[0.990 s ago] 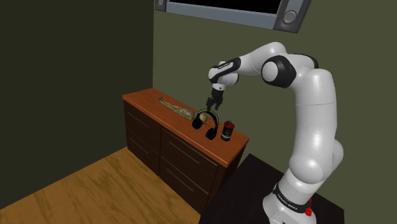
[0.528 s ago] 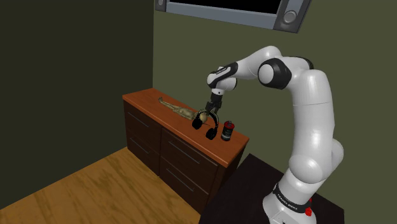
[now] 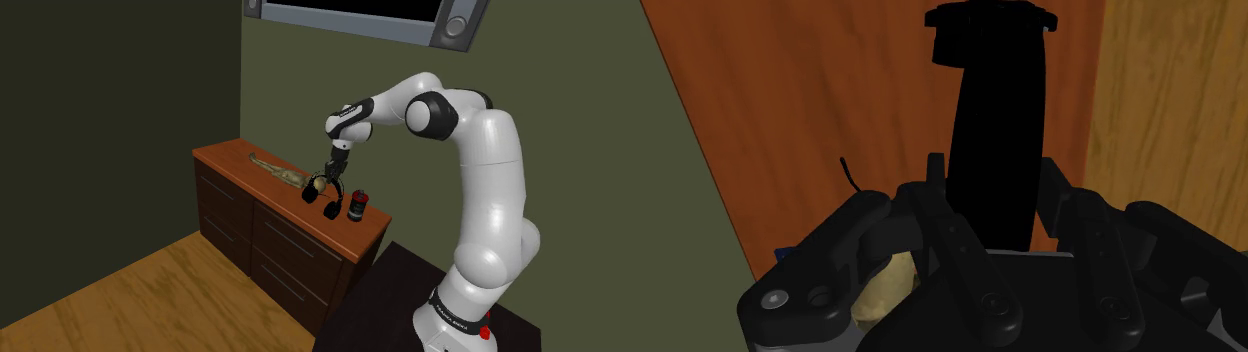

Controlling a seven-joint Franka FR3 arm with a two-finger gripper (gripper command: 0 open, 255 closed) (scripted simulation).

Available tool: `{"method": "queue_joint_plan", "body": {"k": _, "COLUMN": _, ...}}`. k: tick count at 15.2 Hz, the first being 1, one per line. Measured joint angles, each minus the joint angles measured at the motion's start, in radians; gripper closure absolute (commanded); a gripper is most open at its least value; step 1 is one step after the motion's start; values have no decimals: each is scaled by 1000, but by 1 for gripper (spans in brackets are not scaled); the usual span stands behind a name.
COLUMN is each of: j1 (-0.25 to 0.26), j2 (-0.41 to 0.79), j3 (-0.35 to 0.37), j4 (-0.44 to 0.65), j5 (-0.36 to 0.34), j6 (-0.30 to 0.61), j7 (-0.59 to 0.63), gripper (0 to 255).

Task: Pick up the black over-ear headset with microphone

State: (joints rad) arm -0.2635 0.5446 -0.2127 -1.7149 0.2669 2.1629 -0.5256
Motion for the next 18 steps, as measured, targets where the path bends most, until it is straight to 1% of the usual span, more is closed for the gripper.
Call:
{"method": "queue_joint_plan", "body": {"k": 5, "j1": 1, "j2": -14, "j3": -3, "j4": 5, "j5": -5, "j6": -20, "j7": 4, "gripper": 255}}
{"method": "queue_joint_plan", "body": {"k": 18, "j1": 7, "j2": -95, "j3": -18, "j4": 56, "j5": -35, "j6": -148, "j7": 32, "gripper": 255}}
